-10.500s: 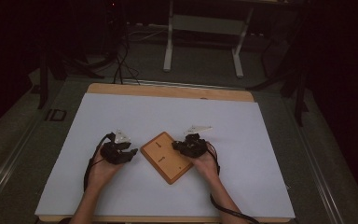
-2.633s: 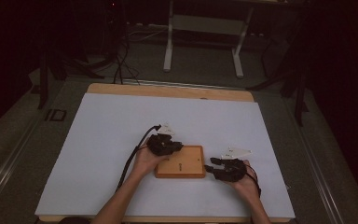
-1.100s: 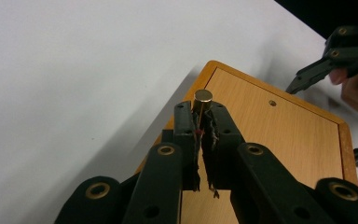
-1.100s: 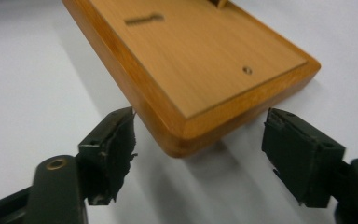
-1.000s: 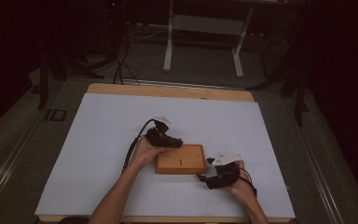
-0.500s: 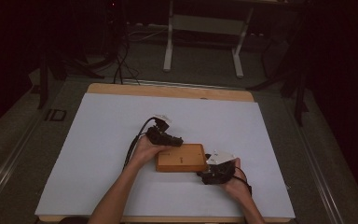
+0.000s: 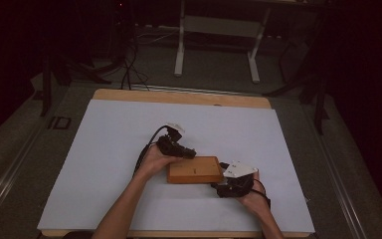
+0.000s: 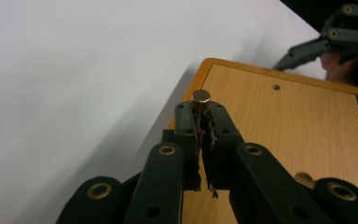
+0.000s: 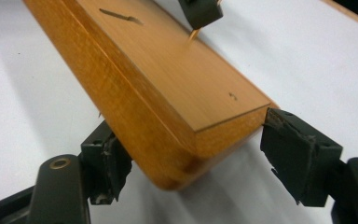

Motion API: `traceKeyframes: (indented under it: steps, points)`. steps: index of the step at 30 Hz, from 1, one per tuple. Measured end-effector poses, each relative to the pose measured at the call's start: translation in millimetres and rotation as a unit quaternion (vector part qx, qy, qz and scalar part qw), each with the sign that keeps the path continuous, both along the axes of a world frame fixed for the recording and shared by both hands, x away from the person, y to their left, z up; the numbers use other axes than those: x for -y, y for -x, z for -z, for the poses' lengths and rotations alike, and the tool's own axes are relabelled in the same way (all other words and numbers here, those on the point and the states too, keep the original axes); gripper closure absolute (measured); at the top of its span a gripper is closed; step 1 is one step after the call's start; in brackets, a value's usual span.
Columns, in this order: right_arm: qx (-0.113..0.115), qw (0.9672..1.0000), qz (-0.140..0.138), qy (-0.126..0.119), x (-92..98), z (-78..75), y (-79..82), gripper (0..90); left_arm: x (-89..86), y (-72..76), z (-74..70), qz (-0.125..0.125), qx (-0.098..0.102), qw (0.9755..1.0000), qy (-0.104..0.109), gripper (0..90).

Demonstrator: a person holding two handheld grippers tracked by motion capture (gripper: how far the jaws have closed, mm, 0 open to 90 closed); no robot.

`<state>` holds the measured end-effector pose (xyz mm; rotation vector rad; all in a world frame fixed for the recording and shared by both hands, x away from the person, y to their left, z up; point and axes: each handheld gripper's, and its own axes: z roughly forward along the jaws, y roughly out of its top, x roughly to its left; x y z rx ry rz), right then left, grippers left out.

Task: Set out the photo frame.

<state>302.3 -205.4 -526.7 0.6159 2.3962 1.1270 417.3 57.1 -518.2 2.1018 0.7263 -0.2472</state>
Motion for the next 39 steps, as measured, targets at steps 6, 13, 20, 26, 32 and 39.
traceKeyframes:
  steps: [6,13,20,26,32,39]
  points:
    - [0.012,0.9999,-0.001,-0.007,0.5,-2.7,2.1,27.2,-2.7,-2.2,4.7,0.016,-0.023,0.9994,0.017,84.8]
    - [0.018,0.9997,-0.003,-0.016,0.0,-4.9,1.5,28.0,-0.2,-0.3,4.0,0.012,-0.01,0.9998,0.009,82.8]
    - [0.032,0.9987,-0.02,-0.033,-3.3,-9.9,2.5,38.0,3.7,0.8,5.7,0.011,0.002,0.9999,-0.004,80.1]
    - [0.032,0.9985,-0.026,-0.036,-6.6,-10.9,1.3,40.6,-0.3,2.3,1.5,0.006,0.015,0.9999,0.001,74.2]
    - [0.032,0.9984,-0.022,-0.041,-6.1,-11.8,-0.5,42.3,-10.0,7.8,-4.3,-0.011,0.037,0.9993,0.004,65.6]
    - [0.031,0.9983,-0.021,-0.044,-5.5,-11.9,-1.4,42.6,-28.5,17.0,-7.4,-0.048,0.063,0.9967,0.015,63.9]
